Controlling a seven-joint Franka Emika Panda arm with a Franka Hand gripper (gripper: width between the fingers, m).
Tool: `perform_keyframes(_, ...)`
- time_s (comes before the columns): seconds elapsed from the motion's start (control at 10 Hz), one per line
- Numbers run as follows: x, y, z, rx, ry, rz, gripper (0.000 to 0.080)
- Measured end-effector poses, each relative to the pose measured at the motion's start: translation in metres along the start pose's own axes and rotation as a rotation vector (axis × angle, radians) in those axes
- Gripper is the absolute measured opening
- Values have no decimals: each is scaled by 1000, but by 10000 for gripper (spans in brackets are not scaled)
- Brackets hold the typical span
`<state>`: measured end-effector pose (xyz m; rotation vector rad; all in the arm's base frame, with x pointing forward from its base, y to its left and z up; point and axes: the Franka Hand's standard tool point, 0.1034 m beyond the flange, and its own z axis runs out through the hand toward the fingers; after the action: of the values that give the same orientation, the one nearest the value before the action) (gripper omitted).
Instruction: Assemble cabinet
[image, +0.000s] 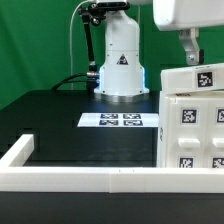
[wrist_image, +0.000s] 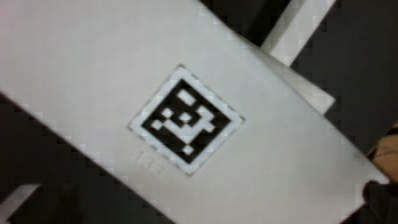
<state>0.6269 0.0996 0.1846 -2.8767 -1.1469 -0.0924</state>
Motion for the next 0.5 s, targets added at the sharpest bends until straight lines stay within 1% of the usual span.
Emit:
perform_keyframes(0.2,-2,-1,2,-10,-20,-189,797)
perform_keyframes(0.5,-7,-1,3,-10,-62,-572,797)
